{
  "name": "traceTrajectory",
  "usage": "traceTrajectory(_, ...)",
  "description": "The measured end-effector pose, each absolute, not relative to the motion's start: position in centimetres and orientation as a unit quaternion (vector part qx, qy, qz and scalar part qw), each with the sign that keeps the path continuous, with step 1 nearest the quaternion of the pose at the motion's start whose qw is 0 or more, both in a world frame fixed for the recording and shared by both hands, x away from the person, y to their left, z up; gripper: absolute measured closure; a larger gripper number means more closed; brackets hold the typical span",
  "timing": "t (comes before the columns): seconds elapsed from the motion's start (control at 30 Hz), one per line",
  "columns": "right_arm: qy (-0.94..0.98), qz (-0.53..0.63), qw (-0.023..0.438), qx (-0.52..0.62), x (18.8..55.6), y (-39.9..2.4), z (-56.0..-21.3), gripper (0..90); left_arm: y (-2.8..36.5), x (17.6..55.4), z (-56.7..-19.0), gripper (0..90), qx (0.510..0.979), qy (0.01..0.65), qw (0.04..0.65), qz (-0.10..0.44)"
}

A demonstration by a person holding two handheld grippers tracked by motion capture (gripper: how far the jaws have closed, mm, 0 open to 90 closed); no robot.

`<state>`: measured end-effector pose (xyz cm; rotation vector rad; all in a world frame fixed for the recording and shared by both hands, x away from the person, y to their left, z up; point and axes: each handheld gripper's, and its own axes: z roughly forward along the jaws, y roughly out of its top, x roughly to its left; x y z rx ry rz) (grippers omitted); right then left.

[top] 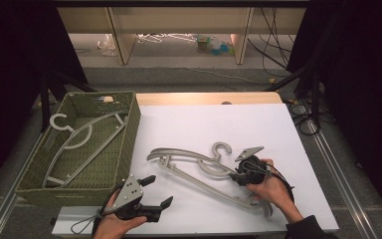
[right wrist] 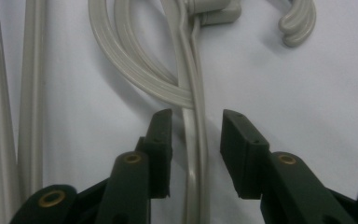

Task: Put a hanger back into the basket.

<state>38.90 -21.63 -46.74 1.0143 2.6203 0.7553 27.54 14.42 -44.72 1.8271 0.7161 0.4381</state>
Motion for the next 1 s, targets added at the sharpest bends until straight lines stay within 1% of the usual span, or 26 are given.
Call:
traceTrajectory(0.03, 0.893, 0.257, 0.111, 0.352, 38.9, -21.5, -46.7, 68.4, 14.4, 27.6, -44.7, 16.5, 0.766, 0.300, 0.539, 0.181)
traceTrajectory(0.07, 0.897, 0.254, 0.114, 0.343, 39.1, -21.5, -46.9, 72.1, 14.4, 27.6, -44.7, 16.5, 0.766, 0.300, 0.540, 0.180)
traceTrajectory(0.1, 0.897, 0.254, 0.114, 0.343, 39.1, -21.5, -46.9, 72.1, 14.3, 27.6, -44.7, 16.5, 0.765, 0.300, 0.541, 0.180)
traceTrajectory(0.13, 0.899, 0.251, 0.109, 0.343, 39.2, -21.5, -47.0, 75.8, 14.3, 27.7, -44.7, 16.5, 0.766, 0.300, 0.539, 0.178)
traceTrajectory(0.17, 0.899, 0.251, 0.109, 0.343, 39.2, -21.5, -47.0, 75.8, 14.3, 27.7, -44.8, 16.5, 0.769, 0.299, 0.537, 0.178)
traceTrajectory(0.23, 0.903, 0.250, 0.111, 0.333, 39.3, -21.5, -46.9, 80.2, 14.3, 27.7, -44.8, 16.5, 0.770, 0.298, 0.535, 0.179)
traceTrajectory(0.27, 0.904, 0.244, 0.115, 0.330, 39.2, -21.4, -46.8, 80.8, 14.3, 27.7, -44.8, 16.5, 0.768, 0.298, 0.537, 0.180)
traceTrajectory(0.4, 0.909, 0.236, 0.124, 0.321, 39.0, -21.2, -46.5, 81.2, 14.4, 27.7, -44.8, 16.6, 0.771, 0.297, 0.532, 0.184)
traceTrajectory(0.47, 0.912, 0.233, 0.135, 0.310, 38.9, -21.1, -46.2, 81.2, 14.3, 27.8, -44.7, 16.8, 0.767, 0.298, 0.539, 0.180)
traceTrajectory(0.7, 0.912, 0.243, 0.165, 0.287, 38.5, -21.0, -45.0, 81.1, 14.4, 27.7, -44.6, 16.8, 0.771, 0.292, 0.534, 0.186)
traceTrajectory(0.77, 0.910, 0.243, 0.167, 0.293, 38.4, -20.9, -45.1, 81.1, 14.4, 27.7, -44.7, 16.8, 0.772, 0.293, 0.531, 0.187)
traceTrajectory(0.93, 0.912, 0.232, 0.152, 0.301, 38.4, -20.8, -45.0, 81.1, 14.4, 27.8, -44.7, 16.8, 0.771, 0.293, 0.534, 0.187)
traceTrajectory(1.0, 0.915, 0.228, 0.159, 0.292, 38.6, -20.7, -45.2, 81.0, 14.4, 27.7, -44.7, 16.9, 0.772, 0.294, 0.532, 0.187)
